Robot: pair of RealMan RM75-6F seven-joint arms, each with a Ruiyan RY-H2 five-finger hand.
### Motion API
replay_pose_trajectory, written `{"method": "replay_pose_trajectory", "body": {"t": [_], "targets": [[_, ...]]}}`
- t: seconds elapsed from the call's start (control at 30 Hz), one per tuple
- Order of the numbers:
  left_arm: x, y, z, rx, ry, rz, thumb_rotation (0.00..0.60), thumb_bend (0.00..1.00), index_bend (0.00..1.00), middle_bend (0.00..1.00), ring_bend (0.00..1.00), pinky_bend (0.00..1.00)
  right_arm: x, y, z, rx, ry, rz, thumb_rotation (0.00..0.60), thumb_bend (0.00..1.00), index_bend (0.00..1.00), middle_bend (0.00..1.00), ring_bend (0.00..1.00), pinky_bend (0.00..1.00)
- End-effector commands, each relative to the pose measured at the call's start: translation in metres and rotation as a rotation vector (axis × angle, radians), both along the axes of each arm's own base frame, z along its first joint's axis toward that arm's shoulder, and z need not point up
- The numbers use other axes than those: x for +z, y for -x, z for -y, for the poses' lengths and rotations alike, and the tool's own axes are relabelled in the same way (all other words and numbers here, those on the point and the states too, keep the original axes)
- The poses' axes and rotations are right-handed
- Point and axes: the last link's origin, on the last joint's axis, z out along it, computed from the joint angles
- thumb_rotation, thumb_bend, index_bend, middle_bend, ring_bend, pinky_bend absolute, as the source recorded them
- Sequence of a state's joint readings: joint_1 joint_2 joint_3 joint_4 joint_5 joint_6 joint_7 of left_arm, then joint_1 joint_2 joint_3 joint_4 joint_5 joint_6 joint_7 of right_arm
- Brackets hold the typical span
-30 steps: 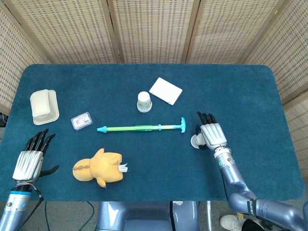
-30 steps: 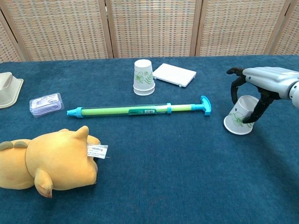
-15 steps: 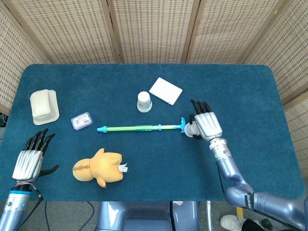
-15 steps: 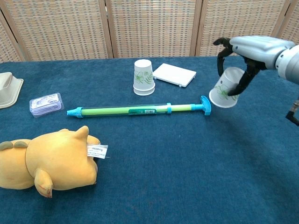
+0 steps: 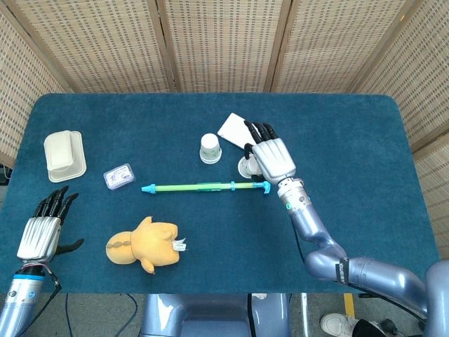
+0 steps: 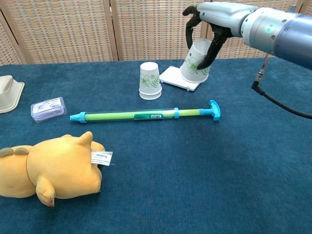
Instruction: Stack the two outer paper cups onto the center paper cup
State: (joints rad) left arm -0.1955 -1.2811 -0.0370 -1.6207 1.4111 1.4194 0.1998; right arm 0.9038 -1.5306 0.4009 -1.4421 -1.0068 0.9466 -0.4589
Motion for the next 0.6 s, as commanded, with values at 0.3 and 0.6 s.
{"method": "replay_pose_trajectory", "body": {"t": [0.3, 0.6], "targets": [[0.0, 0.004, -0.009, 0.022, 0.004, 0.005, 0.6, 0.15, 0.1, 0.0, 0.0, 0.1, -0.028, -0.047, 0.033, 0.014, -0.048, 0.032, 0.6, 0.23, 0.59, 0.09, 0.0, 0.13], [0.0, 0.01, -0.014, 0.05, 0.013, 0.005, 0.6, 0.15, 0.1, 0.0, 0.0, 0.1, -0.04, -0.074, 0.053, 0.033, -0.044, 0.056, 0.6, 0.23, 0.6, 0.1, 0.0, 0.13]]}}
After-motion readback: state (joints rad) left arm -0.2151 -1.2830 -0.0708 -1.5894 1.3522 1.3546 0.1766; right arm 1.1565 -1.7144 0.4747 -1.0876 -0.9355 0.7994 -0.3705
